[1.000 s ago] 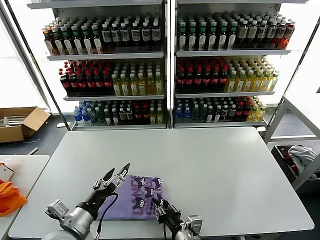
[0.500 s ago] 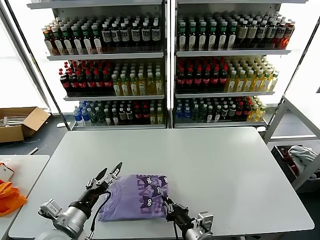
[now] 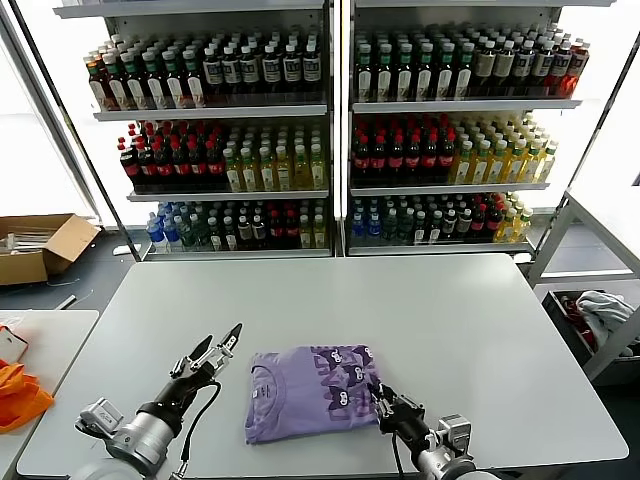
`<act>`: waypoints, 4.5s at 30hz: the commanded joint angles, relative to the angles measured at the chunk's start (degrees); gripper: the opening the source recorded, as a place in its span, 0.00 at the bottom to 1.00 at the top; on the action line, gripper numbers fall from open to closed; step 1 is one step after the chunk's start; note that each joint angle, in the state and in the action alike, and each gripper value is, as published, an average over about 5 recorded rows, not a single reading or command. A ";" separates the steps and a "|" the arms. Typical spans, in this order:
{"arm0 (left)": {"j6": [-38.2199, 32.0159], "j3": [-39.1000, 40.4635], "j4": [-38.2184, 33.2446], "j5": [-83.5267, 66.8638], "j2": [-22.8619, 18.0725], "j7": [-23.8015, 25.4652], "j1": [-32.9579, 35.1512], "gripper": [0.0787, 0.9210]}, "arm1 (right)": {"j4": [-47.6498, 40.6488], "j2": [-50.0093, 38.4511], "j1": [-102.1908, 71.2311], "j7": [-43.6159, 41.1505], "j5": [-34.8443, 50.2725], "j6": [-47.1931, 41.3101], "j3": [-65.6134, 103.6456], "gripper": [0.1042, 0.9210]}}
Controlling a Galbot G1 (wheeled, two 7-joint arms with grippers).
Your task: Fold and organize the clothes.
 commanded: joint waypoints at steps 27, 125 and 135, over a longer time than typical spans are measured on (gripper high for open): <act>-0.17 -1.73 -1.42 2.01 -2.72 0.60 3.38 0.88 | -18.07 13.02 21.74 18.02 -18.20 -2.10 -26.63 0.88; -3.78 -17.27 0.93 20.89 -5.73 13.13 6.80 0.88 | 6.93 10.27 -12.92 -8.50 -21.53 19.12 16.77 0.88; -3.78 -17.34 0.73 20.88 -5.88 13.15 6.89 0.88 | 7.21 10.05 -12.87 -7.54 -21.79 18.24 16.65 0.88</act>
